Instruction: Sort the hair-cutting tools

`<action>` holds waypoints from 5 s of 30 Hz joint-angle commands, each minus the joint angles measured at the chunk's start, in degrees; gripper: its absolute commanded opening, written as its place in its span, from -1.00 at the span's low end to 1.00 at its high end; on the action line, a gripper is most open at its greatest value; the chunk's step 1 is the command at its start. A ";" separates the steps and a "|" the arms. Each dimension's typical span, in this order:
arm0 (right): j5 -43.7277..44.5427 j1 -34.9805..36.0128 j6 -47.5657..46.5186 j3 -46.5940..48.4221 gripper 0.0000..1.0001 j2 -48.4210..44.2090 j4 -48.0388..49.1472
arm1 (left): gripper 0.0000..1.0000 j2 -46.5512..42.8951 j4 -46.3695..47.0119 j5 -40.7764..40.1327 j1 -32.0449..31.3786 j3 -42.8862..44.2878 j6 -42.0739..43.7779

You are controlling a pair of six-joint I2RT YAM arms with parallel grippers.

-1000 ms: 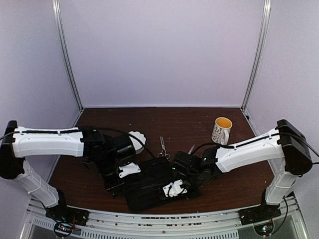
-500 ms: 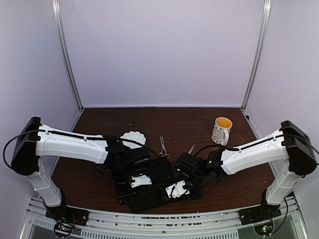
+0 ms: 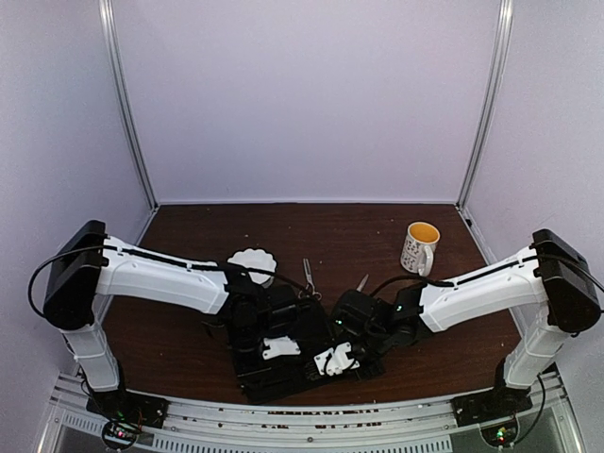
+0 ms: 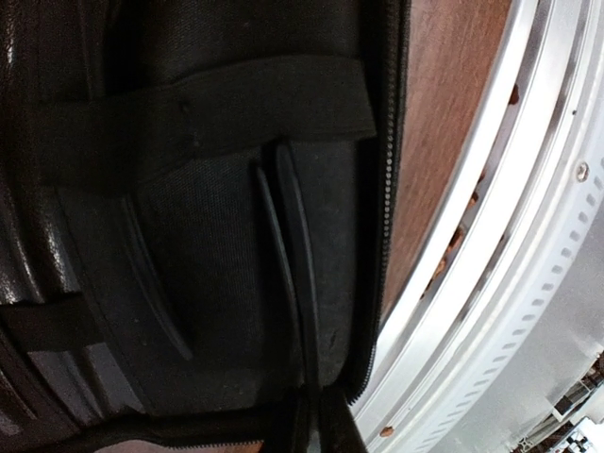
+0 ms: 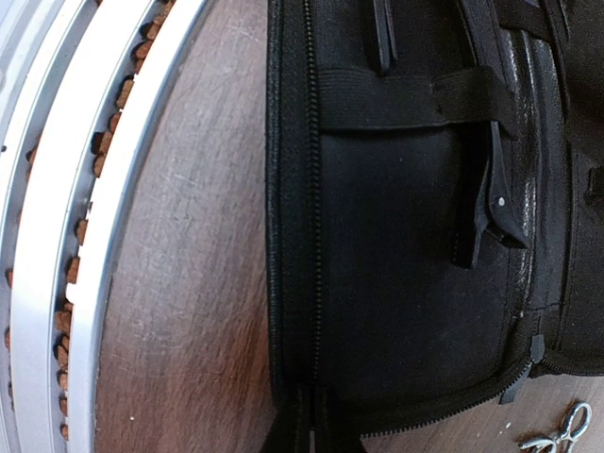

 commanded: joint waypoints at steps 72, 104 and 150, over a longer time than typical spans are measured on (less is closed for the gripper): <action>-0.56 0.57 0.60 -0.57 -0.96 2.98 -0.83 | -0.27 -4.58 4.43 -7.87 1.56 1.94 -7.35; -1.51 0.66 1.21 0.21 -0.98 3.82 -1.74 | -0.79 4.12 17.15 4.33 1.84 2.45 -7.05; 14.00 -19.95 24.98 21.35 -0.18 8.72 -6.91 | 0.29 -8.84 22.24 -38.23 18.80 17.02 -0.10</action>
